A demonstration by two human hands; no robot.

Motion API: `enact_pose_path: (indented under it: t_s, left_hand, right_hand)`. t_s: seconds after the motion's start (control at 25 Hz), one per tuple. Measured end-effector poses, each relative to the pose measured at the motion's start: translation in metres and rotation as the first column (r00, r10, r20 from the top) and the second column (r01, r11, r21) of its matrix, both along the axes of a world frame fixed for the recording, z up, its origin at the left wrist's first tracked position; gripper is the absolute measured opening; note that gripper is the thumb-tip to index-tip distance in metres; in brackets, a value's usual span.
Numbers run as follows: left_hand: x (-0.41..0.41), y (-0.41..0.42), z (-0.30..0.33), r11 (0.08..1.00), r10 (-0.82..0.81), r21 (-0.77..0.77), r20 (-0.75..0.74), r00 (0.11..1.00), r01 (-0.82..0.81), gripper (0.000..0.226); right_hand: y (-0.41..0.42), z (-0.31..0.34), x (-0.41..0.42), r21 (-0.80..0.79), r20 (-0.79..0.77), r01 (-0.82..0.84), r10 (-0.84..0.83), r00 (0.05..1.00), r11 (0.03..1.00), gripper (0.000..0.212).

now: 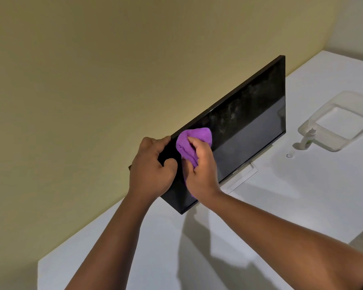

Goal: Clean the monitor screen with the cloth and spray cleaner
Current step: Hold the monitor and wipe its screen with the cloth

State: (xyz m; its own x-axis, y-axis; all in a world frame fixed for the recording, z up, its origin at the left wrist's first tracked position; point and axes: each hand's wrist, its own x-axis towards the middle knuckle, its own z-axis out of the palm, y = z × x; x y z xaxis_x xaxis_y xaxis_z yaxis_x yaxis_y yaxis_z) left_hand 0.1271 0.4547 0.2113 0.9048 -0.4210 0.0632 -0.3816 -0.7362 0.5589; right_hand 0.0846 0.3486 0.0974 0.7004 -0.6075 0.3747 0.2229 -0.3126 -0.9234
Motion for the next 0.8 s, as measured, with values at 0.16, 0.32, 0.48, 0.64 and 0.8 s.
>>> enact_pose_path:
  t_s: [0.16,0.32,0.48,0.64,0.8]
  left_hand:
    - [0.005,-0.018,0.003,1.0,-0.022,0.003,0.048,0.999,0.022,0.057]
    - [0.015,-0.021,0.005,0.999,-0.039,-0.014,0.066,0.997,0.04,0.056]
    - [0.019,-0.032,0.005,0.987,-0.151,-0.035,0.077,0.986,0.154,0.059]
    - [0.018,-0.033,-0.003,0.985,-0.091,-0.139,0.059,0.994,0.098,0.062]
    - [0.013,-0.036,-0.011,0.979,-0.036,-0.198,0.075,0.997,0.05,0.058]
  right_hand:
    - [0.002,-0.011,-0.013,-0.014,-0.109,-0.294,0.291,0.951,0.956,0.057]
    - [-0.027,-0.02,-0.013,0.019,-0.142,-0.109,0.111,0.984,0.994,0.043]
    - [-0.03,0.006,0.015,0.077,-0.006,0.014,-0.013,1.0,0.997,0.046]
    - [-0.024,-0.012,0.001,-0.124,-0.055,-0.285,0.28,0.958,0.951,0.051]
    - [-0.043,-0.021,-0.001,0.027,-0.047,-0.039,0.04,0.998,0.999,0.045]
